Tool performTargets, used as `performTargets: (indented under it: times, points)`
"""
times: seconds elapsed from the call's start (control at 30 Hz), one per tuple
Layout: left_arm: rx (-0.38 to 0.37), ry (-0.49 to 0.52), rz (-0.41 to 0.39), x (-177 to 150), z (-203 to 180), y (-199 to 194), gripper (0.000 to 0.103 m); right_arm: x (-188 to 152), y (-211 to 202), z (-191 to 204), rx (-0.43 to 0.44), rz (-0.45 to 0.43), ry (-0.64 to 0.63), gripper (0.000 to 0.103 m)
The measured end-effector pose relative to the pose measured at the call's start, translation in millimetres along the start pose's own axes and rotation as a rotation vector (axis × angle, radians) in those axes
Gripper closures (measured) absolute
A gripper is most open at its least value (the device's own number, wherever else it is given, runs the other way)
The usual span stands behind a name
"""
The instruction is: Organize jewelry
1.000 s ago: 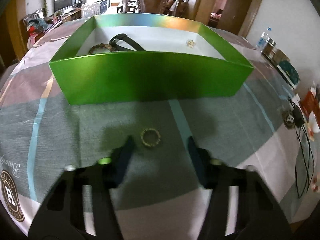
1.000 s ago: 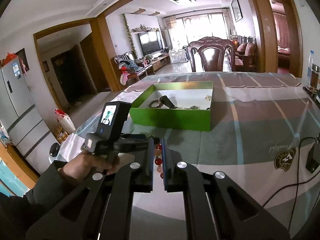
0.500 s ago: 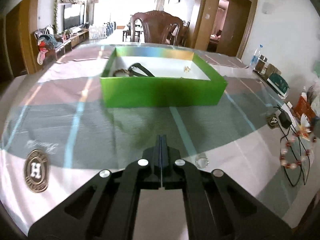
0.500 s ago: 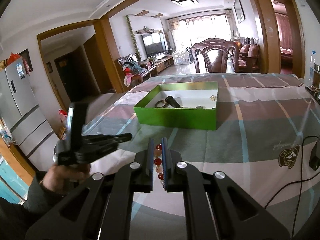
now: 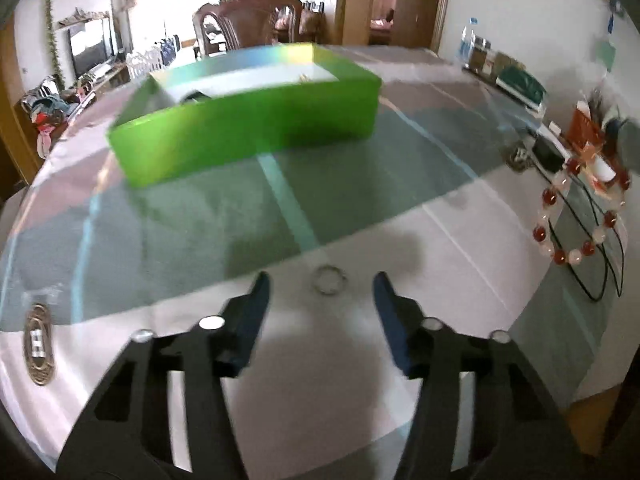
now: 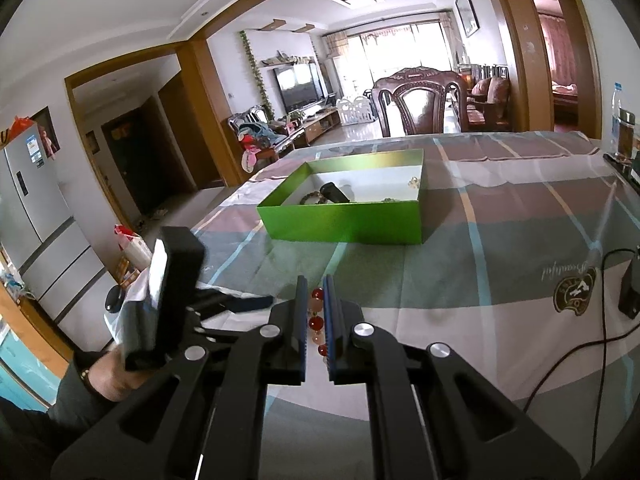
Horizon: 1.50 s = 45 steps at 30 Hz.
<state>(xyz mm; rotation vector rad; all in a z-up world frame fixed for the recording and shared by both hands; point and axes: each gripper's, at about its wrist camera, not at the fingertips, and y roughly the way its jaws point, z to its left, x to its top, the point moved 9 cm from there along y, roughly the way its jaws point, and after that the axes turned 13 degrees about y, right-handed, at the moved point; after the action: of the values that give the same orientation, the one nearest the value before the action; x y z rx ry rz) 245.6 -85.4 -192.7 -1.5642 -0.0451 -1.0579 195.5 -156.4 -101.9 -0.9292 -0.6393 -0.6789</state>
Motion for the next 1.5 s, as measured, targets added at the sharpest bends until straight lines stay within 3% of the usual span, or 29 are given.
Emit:
performTargets:
  times: [0.27,0.5,0.77,0.97,1.5]
  points:
    - [-0.009,-0.011,0.036,-0.7,-0.2,25.8,0.083,-4.9,-3.7,-0.9,0.008,0.008,0.002,0.095]
    - [-0.005,-0.035,0.009,0.1,2.4,17.4,0.083,-6.8,-3.2,-1.8,0.011,0.01,0.003,0.095]
    - [0.095,-0.084,-0.15,-0.9,15.2,-70.3,0.083,-9.2,-4.3,9.9,0.014,0.009,-0.024,0.095]
    - [0.141,-0.128,-0.199,-14.4,26.0,-113.8,0.083,-14.0,2.3,11.9,0.012,0.019,-0.027,0.095]
    - [0.156,-0.152,-0.213,-22.0,35.6,-128.9,0.083,-17.5,7.9,6.4,-0.008,0.024,-0.029,0.095]
